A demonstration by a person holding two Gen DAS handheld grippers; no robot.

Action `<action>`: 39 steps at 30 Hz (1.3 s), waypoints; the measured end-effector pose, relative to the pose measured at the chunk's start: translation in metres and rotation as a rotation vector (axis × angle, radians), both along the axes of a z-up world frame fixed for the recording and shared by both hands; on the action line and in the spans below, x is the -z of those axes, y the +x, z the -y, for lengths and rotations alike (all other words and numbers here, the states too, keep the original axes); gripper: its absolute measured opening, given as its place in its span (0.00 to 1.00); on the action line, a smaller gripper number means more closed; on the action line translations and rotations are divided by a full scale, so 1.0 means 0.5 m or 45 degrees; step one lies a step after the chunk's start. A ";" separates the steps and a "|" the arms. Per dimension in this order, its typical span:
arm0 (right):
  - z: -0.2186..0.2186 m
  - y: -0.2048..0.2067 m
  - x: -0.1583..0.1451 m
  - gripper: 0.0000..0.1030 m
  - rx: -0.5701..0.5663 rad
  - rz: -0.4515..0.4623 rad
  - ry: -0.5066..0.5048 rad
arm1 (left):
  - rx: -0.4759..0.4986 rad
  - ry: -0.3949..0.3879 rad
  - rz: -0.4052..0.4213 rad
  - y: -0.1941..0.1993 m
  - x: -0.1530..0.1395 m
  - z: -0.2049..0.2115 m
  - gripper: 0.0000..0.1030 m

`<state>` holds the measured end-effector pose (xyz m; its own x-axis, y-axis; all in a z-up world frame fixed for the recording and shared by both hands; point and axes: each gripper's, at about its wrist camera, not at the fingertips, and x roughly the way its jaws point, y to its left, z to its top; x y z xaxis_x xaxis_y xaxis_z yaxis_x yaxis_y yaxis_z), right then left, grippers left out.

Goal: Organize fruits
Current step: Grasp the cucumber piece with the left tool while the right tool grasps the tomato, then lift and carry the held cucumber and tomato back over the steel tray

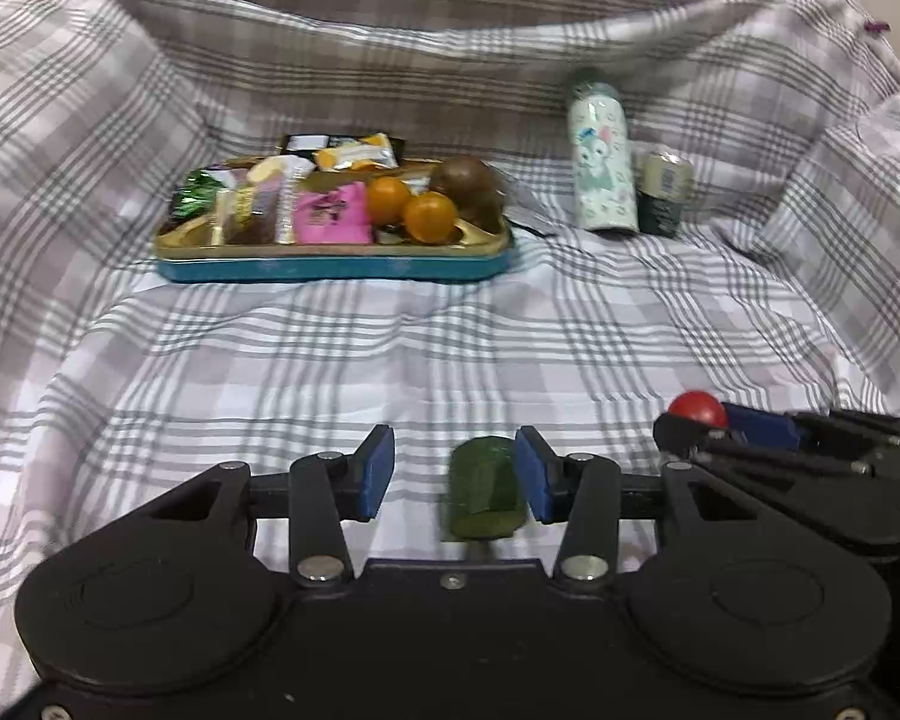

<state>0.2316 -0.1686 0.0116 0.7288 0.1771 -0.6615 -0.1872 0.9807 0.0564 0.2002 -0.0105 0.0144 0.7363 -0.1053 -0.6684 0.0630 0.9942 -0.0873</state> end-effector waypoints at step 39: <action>0.030 -0.108 -0.032 0.32 0.029 0.066 0.078 | -0.052 0.016 -0.041 -0.106 -0.017 -0.038 0.43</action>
<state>0.1777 -0.1837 0.0278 0.7658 0.1994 -0.6114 -0.1693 0.9797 0.1074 0.1472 0.0084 0.0228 0.7178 -0.0669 -0.6931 0.0197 0.9969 -0.0759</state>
